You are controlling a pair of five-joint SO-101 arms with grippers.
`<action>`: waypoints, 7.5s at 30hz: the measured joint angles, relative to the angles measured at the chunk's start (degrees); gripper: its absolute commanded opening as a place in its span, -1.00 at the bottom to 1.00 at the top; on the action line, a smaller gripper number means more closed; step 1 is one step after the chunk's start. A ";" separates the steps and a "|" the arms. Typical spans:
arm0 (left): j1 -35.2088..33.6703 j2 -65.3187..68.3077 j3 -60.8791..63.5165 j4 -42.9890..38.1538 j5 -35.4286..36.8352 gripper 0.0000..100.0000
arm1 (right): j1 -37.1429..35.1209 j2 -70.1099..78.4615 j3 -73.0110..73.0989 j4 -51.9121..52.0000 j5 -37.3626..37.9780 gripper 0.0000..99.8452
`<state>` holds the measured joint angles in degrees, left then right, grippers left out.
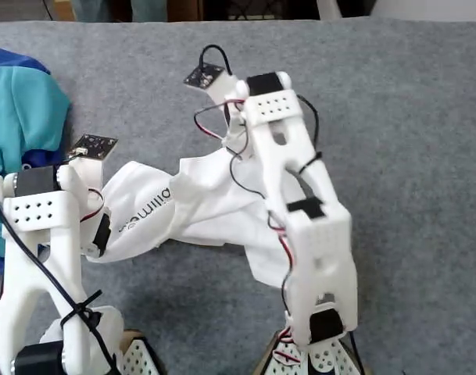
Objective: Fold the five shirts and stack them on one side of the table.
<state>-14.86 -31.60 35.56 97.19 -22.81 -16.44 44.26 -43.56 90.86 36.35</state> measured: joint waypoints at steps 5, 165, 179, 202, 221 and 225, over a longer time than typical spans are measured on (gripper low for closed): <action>0.00 0.00 0.00 0.00 0.00 -0.94 | -2.29 16.09 -24.09 8.00 0.00 -0.47; -0.09 0.00 0.00 0.00 -2.64 -0.94 | -0.70 17.67 -19.96 9.49 2.29 -0.42; -0.09 0.00 0.00 0.00 -2.64 -0.94 | -0.70 17.49 -13.71 7.56 2.11 -0.45; -0.09 0.00 -5.63 -0.18 -2.64 -0.94 | -0.53 17.76 -18.81 9.49 -4.66 -0.97; 9.49 0.00 -61.19 3.08 20.40 -0.94 | 8.44 -40.00 -18.73 10.20 -12.92 -0.97; 12.66 0.00 -70.86 3.08 24.44 -0.94 | 8.44 -52.66 -18.73 9.58 -12.92 -0.97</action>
<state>-2.20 -31.60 -35.30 100.26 1.63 -8.00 -8.40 -62.29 100.44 23.43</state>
